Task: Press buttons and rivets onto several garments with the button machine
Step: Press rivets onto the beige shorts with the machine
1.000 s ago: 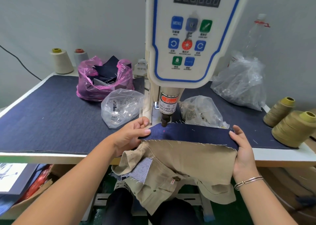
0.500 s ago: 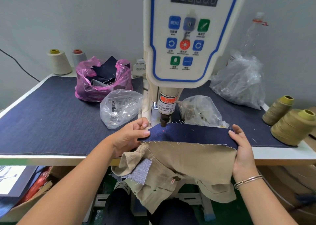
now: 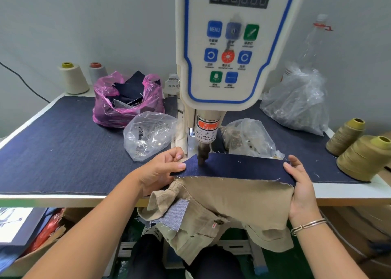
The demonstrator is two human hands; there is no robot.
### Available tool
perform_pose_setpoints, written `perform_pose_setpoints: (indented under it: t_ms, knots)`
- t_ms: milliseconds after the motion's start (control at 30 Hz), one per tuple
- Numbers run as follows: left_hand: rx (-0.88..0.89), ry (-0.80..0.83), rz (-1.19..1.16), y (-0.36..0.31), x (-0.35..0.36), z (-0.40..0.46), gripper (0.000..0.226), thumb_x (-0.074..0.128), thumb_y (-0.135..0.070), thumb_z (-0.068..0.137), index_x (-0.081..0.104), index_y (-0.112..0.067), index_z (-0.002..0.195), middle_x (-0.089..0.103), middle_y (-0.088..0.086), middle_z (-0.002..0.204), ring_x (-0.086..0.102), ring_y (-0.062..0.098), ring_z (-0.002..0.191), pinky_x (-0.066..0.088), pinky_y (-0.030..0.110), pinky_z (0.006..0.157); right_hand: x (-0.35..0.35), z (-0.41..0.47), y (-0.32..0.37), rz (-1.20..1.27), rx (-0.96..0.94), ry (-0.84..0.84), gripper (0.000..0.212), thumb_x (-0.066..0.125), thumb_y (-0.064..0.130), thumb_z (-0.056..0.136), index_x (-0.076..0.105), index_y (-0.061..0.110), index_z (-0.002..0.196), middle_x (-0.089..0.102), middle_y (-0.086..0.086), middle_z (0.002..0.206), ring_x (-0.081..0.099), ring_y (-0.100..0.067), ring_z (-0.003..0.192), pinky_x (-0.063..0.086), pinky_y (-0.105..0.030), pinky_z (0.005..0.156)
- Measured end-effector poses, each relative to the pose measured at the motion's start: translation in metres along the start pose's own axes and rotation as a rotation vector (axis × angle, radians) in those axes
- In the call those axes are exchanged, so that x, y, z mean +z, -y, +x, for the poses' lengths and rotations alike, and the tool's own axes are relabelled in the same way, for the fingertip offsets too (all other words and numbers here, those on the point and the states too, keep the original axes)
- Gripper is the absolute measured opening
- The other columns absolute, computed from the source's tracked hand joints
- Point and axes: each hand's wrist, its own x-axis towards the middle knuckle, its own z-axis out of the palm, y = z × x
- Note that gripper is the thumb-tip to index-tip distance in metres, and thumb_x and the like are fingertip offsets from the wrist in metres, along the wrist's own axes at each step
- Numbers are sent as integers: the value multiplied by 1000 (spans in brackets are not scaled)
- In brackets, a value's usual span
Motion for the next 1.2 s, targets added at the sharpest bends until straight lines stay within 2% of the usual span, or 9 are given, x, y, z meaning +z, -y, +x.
perform_pose_setpoints:
  t_ms: [300, 467, 700, 800, 867, 967, 1000, 1100, 1200]
  knots:
    - [-18, 26, -3, -2, -2, 0, 30, 72, -6, 70, 46, -19, 77, 53, 6, 81, 56, 18, 75, 50, 25, 63, 6, -5, 3, -4, -7, -25, 27, 56, 9, 89, 69, 32, 84, 70, 1, 90, 70, -12, 73, 57, -27, 58]
    - [12, 2, -23, -1, -1, 2, 24, 61, 2, 72, 47, -18, 74, 46, 1, 74, 53, 13, 66, 46, 24, 58, 9, -8, 5, -40, -34, 2, 33, 54, 8, 90, 72, 35, 83, 72, 5, 86, 71, -10, 74, 56, -26, 57]
    - [5, -60, 91, -6, 3, -4, 26, 64, -8, 48, 50, -19, 67, 38, 3, 67, 39, 15, 59, 31, 27, 54, 16, -18, 11, -71, -60, 137, 36, 57, 6, 82, 74, 35, 95, 71, 7, 86, 70, -10, 81, 58, -27, 66]
    - [-29, 16, 375, -17, -1, -15, 40, 59, 0, 59, 51, -10, 97, 31, 1, 63, 28, 11, 56, 23, 26, 55, 18, -31, 25, -122, -98, 287, 39, 59, 8, 74, 73, 35, 98, 69, 8, 85, 68, -9, 82, 58, -28, 71]
    - [-96, 104, 586, -28, -7, -26, 44, 55, 4, 70, 50, -5, 112, 32, 1, 63, 29, 10, 55, 27, 21, 53, 24, -44, 35, -259, -137, 390, 40, 64, 10, 69, 72, 35, 100, 65, 8, 84, 64, -7, 81, 57, -26, 73]
    - [-192, 185, 896, -41, -11, -44, 32, 58, 7, 81, 55, -8, 110, 52, 8, 78, 46, 15, 72, 38, 25, 69, 40, -64, 44, -472, -222, 529, 41, 72, 20, 62, 71, 36, 100, 59, 9, 86, 57, -5, 84, 53, -21, 77]
    - [-207, 192, 1007, -44, -10, -49, 28, 59, 4, 84, 58, -12, 106, 59, 3, 85, 50, 12, 77, 40, 24, 74, 48, -70, 45, -516, -263, 567, 41, 73, 22, 62, 71, 37, 100, 60, 11, 86, 56, -3, 85, 51, -18, 78]
    - [-206, 170, 1159, -51, 5, -58, 25, 70, -20, 83, 60, -29, 104, 64, -19, 92, 59, 0, 84, 43, 18, 80, 70, -81, 44, -574, -340, 658, 41, 78, 20, 63, 70, 39, 98, 65, 17, 88, 57, 1, 87, 46, -11, 80]
    - [-175, 167, 1198, -54, 37, -64, 41, 67, -57, 72, 56, -45, 111, 63, -25, 107, 58, -6, 104, 45, 18, 92, 85, -83, 36, -590, -311, 696, 37, 73, 20, 67, 70, 39, 98, 59, 9, 81, 54, -3, 79, 44, -13, 74]
